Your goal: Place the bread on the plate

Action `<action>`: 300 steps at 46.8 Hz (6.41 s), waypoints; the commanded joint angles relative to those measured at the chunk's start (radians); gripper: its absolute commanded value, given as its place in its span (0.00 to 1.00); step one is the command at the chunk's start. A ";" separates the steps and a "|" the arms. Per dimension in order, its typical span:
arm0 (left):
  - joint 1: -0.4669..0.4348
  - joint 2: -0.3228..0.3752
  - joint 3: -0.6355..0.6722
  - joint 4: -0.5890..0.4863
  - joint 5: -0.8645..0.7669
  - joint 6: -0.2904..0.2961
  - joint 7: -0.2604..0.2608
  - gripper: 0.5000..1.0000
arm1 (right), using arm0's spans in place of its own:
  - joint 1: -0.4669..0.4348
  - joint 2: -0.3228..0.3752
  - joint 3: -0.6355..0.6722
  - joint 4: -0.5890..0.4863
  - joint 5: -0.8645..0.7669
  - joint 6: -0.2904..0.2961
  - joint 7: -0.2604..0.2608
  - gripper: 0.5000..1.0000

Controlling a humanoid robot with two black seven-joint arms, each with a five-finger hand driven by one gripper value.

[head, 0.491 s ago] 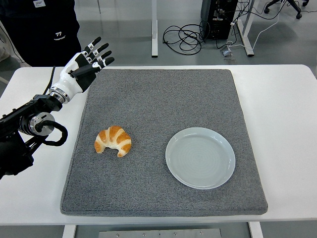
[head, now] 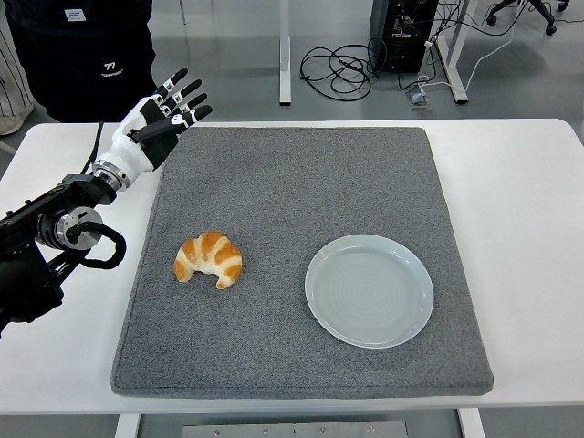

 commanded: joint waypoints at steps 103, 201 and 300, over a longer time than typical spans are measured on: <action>-0.025 0.190 0.121 -0.214 0.021 0.060 0.012 0.87 | 0.000 0.000 0.000 0.000 0.000 0.000 0.000 1.00; -0.143 0.572 0.494 -0.810 1.084 0.367 0.006 0.85 | 0.007 0.000 0.000 0.001 0.000 0.000 0.000 1.00; 0.021 0.256 0.495 -0.387 1.080 0.555 -0.160 0.83 | 0.007 0.000 -0.001 0.000 0.000 0.000 0.000 1.00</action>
